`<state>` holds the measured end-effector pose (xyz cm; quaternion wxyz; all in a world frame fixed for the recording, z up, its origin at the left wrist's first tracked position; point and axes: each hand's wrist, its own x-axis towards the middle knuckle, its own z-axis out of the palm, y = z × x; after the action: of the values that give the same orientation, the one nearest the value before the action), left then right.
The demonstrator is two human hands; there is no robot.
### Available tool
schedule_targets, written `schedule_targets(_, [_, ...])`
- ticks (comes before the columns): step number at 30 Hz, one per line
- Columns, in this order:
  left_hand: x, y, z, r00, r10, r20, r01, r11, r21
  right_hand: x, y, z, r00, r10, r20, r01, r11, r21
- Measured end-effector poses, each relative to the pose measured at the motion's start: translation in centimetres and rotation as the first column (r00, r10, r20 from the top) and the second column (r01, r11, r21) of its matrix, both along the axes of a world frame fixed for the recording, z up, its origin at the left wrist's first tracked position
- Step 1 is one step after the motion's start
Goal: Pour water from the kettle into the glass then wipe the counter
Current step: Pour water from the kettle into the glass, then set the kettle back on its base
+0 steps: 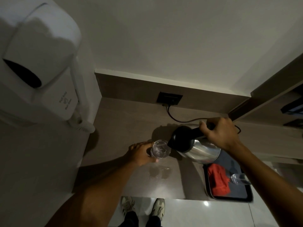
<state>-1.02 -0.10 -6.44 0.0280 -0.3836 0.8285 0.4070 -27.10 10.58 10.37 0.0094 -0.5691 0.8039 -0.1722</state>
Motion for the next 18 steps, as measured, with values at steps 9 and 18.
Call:
schedule_targets(9, [0.0, -0.2, -1.2, 1.000, 0.014, -0.023, -0.014, 1.000, 0.011, -1.8, 2.6, -2.2, 0.804, -0.262, 0.534, 0.368, 0.925, -0.100])
schedule_targets(18, [-0.1, -0.2, -1.0, 0.999, 0.001, -0.035, -0.002, 1.000, -0.021, -6.3, 2.8, -6.6, 0.539, -0.337, 0.772, 0.648, 0.751, -0.125])
